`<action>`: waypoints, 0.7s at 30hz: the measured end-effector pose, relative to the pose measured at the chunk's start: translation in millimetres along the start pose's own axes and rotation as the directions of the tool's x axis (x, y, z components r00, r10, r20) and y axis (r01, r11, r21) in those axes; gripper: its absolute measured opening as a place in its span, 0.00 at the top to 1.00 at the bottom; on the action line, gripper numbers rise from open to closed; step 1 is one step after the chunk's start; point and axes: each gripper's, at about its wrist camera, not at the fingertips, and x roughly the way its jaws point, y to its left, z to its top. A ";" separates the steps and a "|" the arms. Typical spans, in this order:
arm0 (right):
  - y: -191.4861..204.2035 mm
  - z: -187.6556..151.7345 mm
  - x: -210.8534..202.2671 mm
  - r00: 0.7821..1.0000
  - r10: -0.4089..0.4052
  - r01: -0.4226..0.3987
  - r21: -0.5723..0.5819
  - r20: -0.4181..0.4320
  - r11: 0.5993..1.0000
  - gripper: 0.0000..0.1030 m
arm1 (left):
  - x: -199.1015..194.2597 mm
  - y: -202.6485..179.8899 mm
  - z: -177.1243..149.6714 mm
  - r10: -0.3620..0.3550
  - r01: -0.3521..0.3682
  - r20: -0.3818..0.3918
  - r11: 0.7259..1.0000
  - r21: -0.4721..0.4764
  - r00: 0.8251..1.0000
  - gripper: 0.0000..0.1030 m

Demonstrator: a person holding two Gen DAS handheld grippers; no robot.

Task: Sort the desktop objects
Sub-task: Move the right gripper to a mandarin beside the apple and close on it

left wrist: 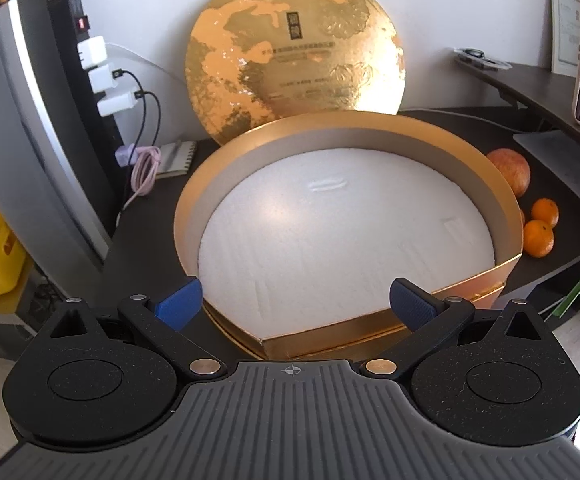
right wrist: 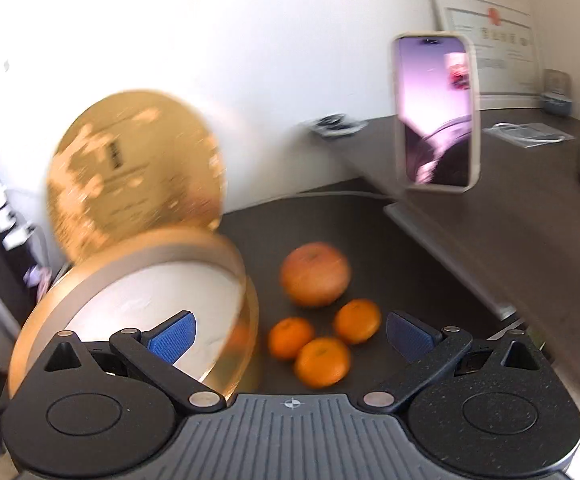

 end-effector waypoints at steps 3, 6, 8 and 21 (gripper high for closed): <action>24.3 -11.7 -0.9 1.000 -0.015 0.015 -0.052 -0.010 0.999 0.01 | -1.9 -1.2 -1.1 -0.001 0.001 -0.002 1.000 -0.003 1.000 0.01; 26.6 -12.5 -0.1 0.999 0.009 -0.010 -0.044 -0.034 0.999 0.01 | -2.8 -1.3 -2.1 -0.005 0.005 -0.006 1.000 -0.008 1.000 0.01; 26.9 -13.0 0.4 0.999 0.012 -0.014 -0.042 -0.045 0.999 0.01 | -2.1 -1.2 -2.1 -0.008 0.008 -0.007 1.000 -0.010 1.000 0.01; 35.2 -18.2 4.5 0.996 -0.015 0.010 -0.055 -0.092 0.998 0.01 | 1.7 -5.2 -1.1 -0.029 0.029 -0.020 1.000 0.005 0.999 0.01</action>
